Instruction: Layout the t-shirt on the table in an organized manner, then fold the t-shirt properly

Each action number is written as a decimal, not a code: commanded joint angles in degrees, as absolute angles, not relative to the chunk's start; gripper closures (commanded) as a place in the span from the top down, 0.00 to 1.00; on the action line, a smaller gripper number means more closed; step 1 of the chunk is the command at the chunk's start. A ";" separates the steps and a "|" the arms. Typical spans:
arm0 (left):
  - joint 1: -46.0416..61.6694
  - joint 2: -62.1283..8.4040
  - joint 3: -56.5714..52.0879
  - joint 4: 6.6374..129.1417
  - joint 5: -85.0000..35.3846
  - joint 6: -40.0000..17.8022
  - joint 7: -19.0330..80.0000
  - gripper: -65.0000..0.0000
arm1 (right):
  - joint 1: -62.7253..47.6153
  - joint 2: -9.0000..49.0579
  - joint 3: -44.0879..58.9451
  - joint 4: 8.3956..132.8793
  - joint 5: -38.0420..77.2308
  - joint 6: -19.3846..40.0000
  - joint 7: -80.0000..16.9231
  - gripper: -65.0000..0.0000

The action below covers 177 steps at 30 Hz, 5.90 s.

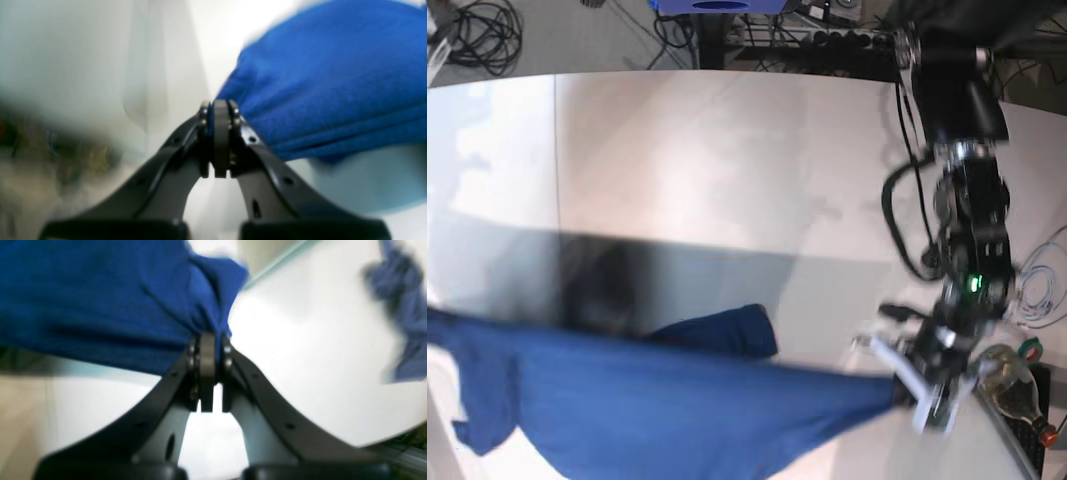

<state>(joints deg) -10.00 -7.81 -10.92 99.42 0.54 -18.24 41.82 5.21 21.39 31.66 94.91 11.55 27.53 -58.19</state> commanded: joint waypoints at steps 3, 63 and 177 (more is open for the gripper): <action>-4.00 -8.66 -14.55 101.41 0.84 -17.45 39.78 0.00 | -1.45 17.36 32.66 93.05 12.09 27.56 -49.98 0.00; 26.68 -3.30 -29.76 96.84 0.84 -17.27 26.24 0.45 | -24.57 5.49 42.15 99.82 11.91 27.12 -41.80 0.59; 25.54 -5.58 -34.51 74.07 -32.13 -35.74 26.24 0.00 | -12.97 4.70 61.93 71.08 12.00 40.00 -34.33 0.48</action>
<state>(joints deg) 25.10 -5.08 -34.30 73.28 -31.77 -35.88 26.39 -13.17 3.81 61.78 70.74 11.75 39.77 -34.22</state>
